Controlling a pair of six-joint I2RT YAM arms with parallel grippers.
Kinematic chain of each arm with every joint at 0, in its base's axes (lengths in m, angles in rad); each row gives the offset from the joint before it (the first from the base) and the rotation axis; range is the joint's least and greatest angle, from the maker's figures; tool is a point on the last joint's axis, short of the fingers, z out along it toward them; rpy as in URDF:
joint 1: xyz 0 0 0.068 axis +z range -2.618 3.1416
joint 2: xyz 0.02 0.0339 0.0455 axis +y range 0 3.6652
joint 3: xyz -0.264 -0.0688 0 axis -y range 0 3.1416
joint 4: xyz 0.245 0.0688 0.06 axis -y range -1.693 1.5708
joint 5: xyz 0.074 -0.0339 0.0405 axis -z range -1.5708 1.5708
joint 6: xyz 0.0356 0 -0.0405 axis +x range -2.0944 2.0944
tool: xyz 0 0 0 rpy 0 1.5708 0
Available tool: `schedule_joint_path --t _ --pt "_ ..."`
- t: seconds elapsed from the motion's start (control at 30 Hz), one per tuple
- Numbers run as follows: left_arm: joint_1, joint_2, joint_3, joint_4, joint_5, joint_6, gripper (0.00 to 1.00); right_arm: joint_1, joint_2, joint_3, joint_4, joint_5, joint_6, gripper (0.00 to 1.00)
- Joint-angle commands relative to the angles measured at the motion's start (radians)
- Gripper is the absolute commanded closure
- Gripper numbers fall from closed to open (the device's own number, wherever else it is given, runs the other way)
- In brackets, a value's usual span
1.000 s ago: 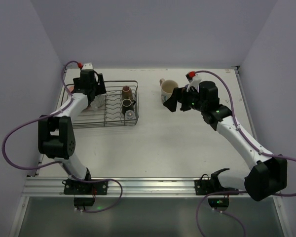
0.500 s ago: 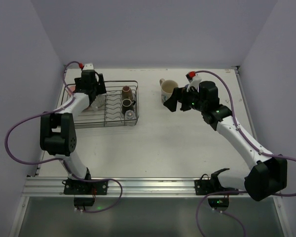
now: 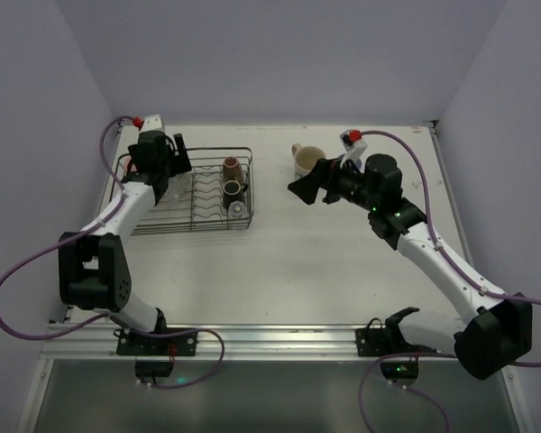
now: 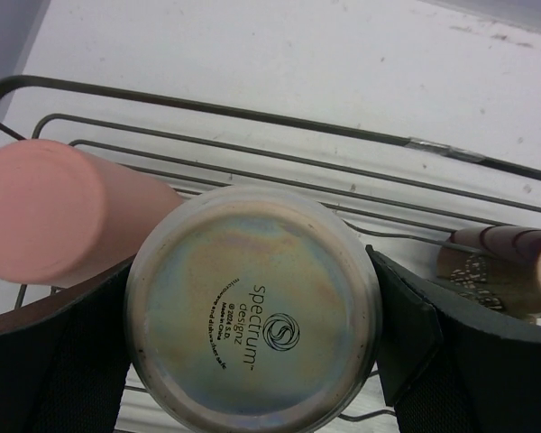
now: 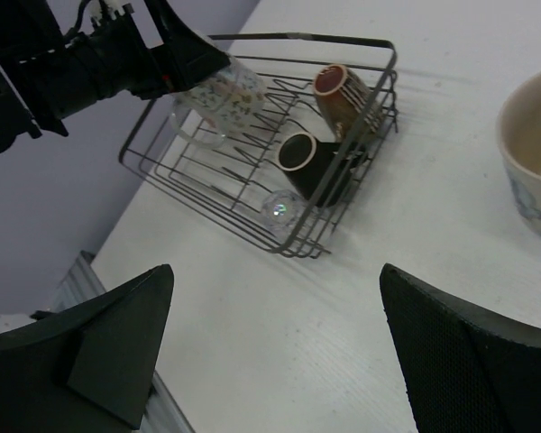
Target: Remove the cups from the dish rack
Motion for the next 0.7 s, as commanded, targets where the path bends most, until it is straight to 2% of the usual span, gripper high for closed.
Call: schedule_joint_path --t 0.0,0.2,0.3,0.47,0.5,0.67 --pt "0.005 -0.117 0.034 0.098 0.007 -0.035 0.92 0.038 -0.014 -0.030 0.189 -0.049 0.150 0.01" --pt "0.005 -0.244 0.028 0.043 0.051 -0.076 0.98 0.064 0.022 -0.085 0.414 -0.079 0.354 0.01" --pt "0.003 -0.328 0.002 0.044 0.152 -0.136 0.99 0.084 0.054 -0.096 0.511 -0.082 0.420 0.01" --pt "0.002 -0.445 -0.061 0.072 0.434 -0.241 1.00 0.134 0.135 -0.125 0.738 -0.102 0.486 0.02" --pt "-0.001 -0.472 -0.093 0.122 0.515 -0.288 1.00 0.140 0.149 -0.127 0.769 -0.108 0.494 0.02" --pt "-0.007 -0.548 -0.197 0.239 0.676 -0.440 1.00 0.167 0.253 -0.114 0.896 -0.131 0.538 0.03"
